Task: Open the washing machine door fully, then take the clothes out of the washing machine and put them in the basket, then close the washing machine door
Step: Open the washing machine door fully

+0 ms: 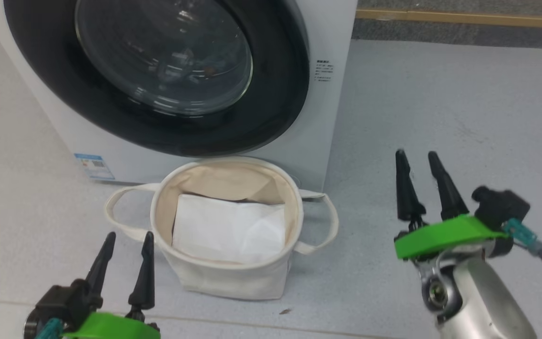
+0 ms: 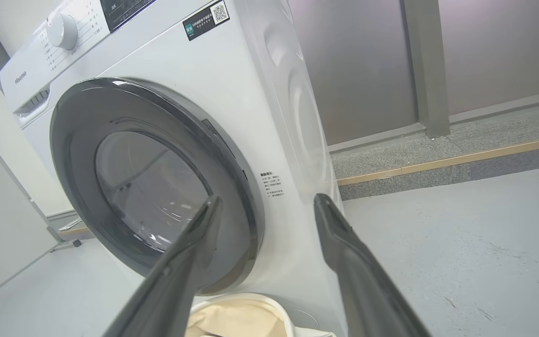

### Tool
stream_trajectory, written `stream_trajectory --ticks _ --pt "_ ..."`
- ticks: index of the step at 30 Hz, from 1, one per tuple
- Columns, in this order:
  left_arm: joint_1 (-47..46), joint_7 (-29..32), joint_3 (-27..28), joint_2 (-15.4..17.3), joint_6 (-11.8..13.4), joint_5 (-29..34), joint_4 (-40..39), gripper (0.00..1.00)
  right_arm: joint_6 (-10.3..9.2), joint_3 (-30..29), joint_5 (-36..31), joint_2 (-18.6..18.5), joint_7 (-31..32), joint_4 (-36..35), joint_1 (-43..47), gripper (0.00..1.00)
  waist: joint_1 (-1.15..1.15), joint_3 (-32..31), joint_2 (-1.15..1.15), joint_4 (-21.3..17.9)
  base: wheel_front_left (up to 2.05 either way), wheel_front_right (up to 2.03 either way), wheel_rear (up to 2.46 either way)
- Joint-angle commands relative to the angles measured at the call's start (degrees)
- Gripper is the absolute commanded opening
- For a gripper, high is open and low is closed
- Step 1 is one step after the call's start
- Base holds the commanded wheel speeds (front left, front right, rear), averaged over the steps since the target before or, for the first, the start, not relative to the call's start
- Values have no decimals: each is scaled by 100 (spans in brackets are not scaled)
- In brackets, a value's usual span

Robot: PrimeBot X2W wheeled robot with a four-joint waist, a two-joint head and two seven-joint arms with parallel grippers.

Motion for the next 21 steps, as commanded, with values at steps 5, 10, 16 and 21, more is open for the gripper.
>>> stream_trajectory --ticks 5,10,16,21 --pt "-202 -69 303 169 -29 -18 -296 100 1 -85 896 -69 -71 178 -703 0 0 259 0 263 0 0 0" --pt "-311 -69 283 143 -63 -1 -342 100 1 -102 2371 -273 86 493 -1186 0 0 507 0 487 0 0 0" --pt "-434 -69 270 98 -107 23 -335 100 1 -184 3547 -527 362 803 -1715 0 0 750 0 690 0 0 0" --pt "-560 -69 249 24 -176 78 -315 100 1 -86 4119 -772 530 1115 -2225 0 0 950 0 894 0 0 0"
